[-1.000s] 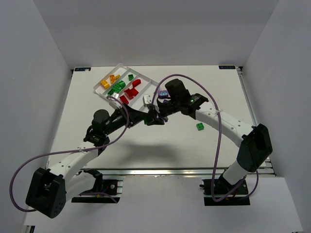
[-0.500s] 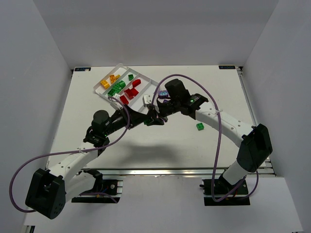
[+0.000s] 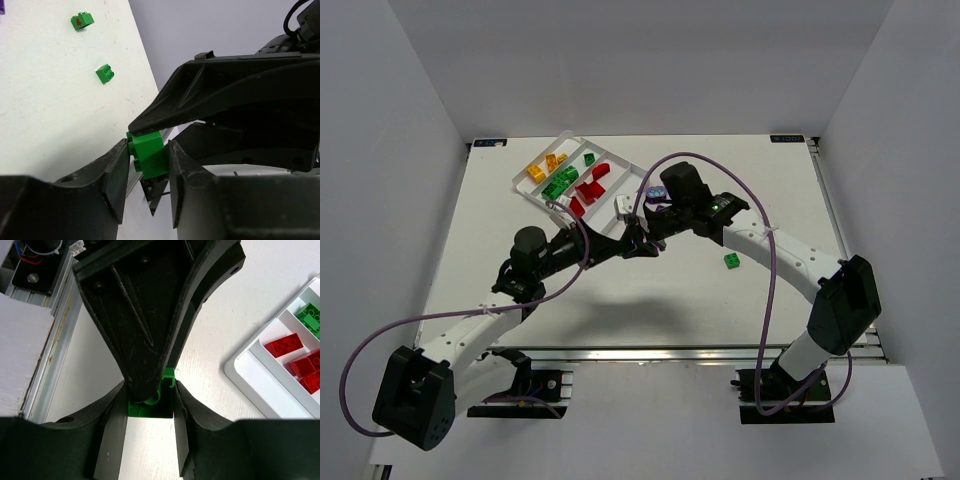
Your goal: Sort the legos into containers by color
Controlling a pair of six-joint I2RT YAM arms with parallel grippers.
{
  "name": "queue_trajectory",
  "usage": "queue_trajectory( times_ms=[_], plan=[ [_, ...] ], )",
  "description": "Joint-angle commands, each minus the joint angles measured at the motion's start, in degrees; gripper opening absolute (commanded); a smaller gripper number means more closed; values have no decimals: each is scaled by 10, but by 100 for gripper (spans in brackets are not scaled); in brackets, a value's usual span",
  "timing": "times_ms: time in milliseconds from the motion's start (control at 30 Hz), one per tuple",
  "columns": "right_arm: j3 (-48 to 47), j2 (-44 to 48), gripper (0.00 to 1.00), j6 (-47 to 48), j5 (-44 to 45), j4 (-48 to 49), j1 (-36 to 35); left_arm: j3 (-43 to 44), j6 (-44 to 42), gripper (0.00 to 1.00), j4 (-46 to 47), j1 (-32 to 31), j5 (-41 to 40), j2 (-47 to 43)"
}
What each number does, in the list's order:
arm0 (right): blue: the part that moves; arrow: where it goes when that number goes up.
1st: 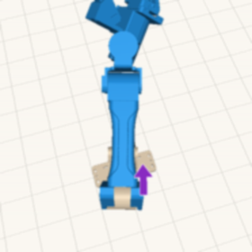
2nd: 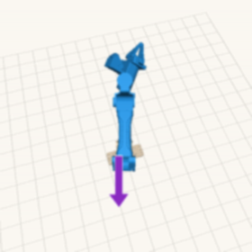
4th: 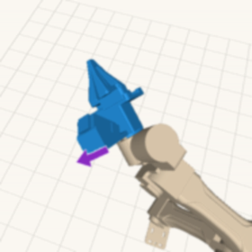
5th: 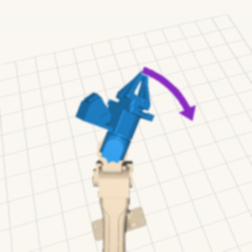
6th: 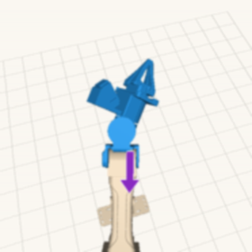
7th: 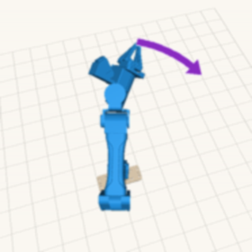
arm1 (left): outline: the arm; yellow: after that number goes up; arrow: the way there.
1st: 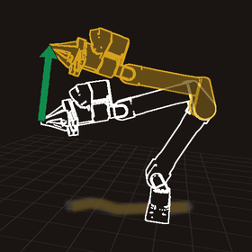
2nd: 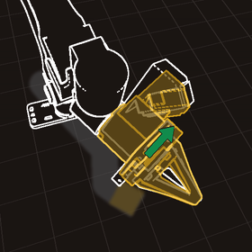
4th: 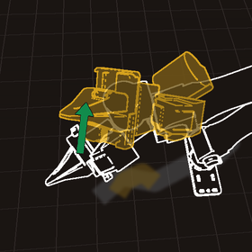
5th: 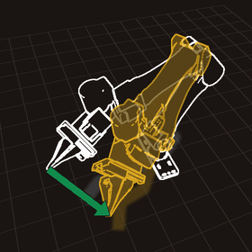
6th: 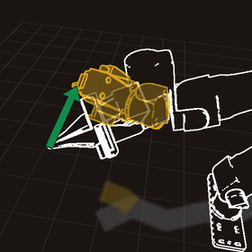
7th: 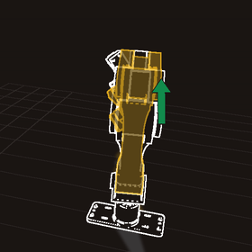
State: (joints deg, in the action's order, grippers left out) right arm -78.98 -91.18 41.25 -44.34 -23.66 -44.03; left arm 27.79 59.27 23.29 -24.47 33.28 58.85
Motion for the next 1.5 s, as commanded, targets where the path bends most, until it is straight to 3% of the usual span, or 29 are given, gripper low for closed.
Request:
queue_trajectory(
  times_ms=[0,167,233,267,300,467,600,700,833,933,967,1000,1067,1100,1233,1267,1333,1467],
  plan=[
    [-14,16,17,19,7,27,2,17,-6,41,-6,-8,29,1],
    [-8,17,27,23,18,28,1,31,-13,18,-18,-8,31,14],
    [-6,20,47,23,31,31,1,40,-17,15,-27,-8,30,15],
    [-2,21,63,20,37,36,1,44,-27,14,-45,-8,27,16],
    [1,21,89,16,43,52,1,51,-37,13,-62,-7,17,16],
    [22,26,89,2,118,77,5,129,-126,8,-232,13,-28,40],
    [50,42,89,-6,141,85,32,184,-166,5,-327,97,-64,71],
    [77,61,89,-18,145,90,85,261,-208,5,-394,149,-136,126],
    [94,57,89,-35,89,75,156,392,-258,5,-443,170,-262,244],
    [72,49,72,1,45,-1,194,500,-301,5,-462,173,-367,348],
    [72,49,51,10,44,-12,198,525,-307,5,-465,174,-385,373],
    [75,52,37,17,43,-20,200,576,-313,5,-468,179,-408,421],
    [94,66,12,21,37,-17,211,628,-326,5,-487,180,-428,467],
    [101,77,8,20,36,-11,216,653,-331,5,-494,181,-442,490],
    [144,102,14,-2,39,24,230,773,-335,5,-528,183,-465,597],
    [149,107,23,-6,39,29,234,786,-335,5,-531,184,-465,609],
    [155,114,28,-7,42,34,242,820,-333,5,-536,184,-461,630],
    [166,120,49,-16,42,41,260,852,-328,8,-547,184,-455,673]
  ],
)
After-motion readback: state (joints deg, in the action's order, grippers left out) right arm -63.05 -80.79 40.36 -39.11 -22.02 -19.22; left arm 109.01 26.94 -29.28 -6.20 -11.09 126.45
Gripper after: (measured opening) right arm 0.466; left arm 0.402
